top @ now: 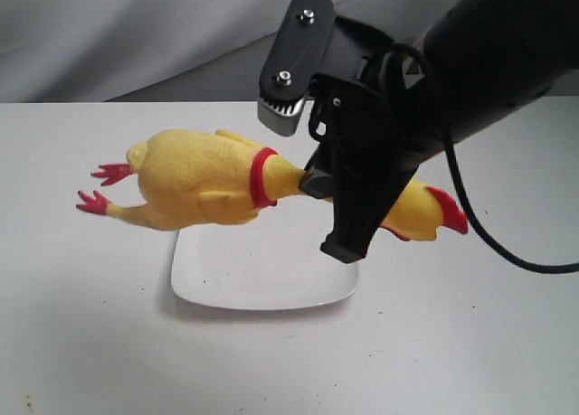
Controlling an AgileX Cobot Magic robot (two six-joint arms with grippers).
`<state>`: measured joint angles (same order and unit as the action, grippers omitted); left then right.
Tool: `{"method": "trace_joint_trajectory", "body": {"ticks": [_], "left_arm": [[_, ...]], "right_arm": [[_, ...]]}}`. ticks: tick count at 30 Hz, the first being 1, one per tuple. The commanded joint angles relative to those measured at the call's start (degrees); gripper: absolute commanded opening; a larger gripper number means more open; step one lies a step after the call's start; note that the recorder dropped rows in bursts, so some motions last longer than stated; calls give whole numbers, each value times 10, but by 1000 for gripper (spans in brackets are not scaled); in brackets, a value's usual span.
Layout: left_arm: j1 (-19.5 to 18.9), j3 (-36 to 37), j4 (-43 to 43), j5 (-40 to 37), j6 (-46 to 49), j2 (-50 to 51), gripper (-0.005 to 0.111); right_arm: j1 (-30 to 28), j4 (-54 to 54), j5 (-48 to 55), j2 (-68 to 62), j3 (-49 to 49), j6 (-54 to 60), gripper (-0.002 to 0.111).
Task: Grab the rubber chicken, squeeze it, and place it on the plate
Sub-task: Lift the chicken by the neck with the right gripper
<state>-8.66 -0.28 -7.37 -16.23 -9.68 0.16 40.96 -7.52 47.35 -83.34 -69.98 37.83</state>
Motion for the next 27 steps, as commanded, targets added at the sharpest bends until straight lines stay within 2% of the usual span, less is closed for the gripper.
{"method": "trace_joint_trajectory", "body": {"ticks": [1, 6, 8, 10, 11, 15, 17, 18, 19, 20, 23, 27], "left_arm": [[-1, 3, 5, 1, -3, -2, 0], [-1, 3, -2, 6, 2, -2, 0], [-1, 3, -64, 36, 11, -2, 0], [-1, 3, -88, 99, 9, -2, 0], [-1, 3, -88, 157, 9, -2, 0], [-1, 3, -97, 236, 9, -2, 0], [-1, 3, -98, 306, 8, -2, 0], [-1, 3, -98, 378, -12, -2, 0], [-1, 3, -98, 402, -46, -2, 0], [0, 3, -98, 435, -134, -2, 0], [0, 3, -103, 435, -235, -2, 0], [0, 3, -126, 430, -253, -2, 0]], "right_arm": [[-18, -40, -51, 9, 15, 28, 0], [-18, -111, -67, 9, 15, 82, 0], [-18, -129, -75, 9, 15, 98, 0], [-18, -130, -75, 9, 15, 99, 0], [-18, -132, -73, 9, 15, 99, 0], [-18, -147, -66, 9, 15, 99, 0], [-18, -147, -62, 9, 15, 99, 0], [-25, -152, -62, 9, 15, 99, 0], [-34, -159, -64, 9, 15, 99, 0], [-57, -184, -62, 9, 15, 99, 0], [-100, -222, -44, 9, 15, 102, 0], [-138, -280, 5, 9, 15, 158, 0]]}}
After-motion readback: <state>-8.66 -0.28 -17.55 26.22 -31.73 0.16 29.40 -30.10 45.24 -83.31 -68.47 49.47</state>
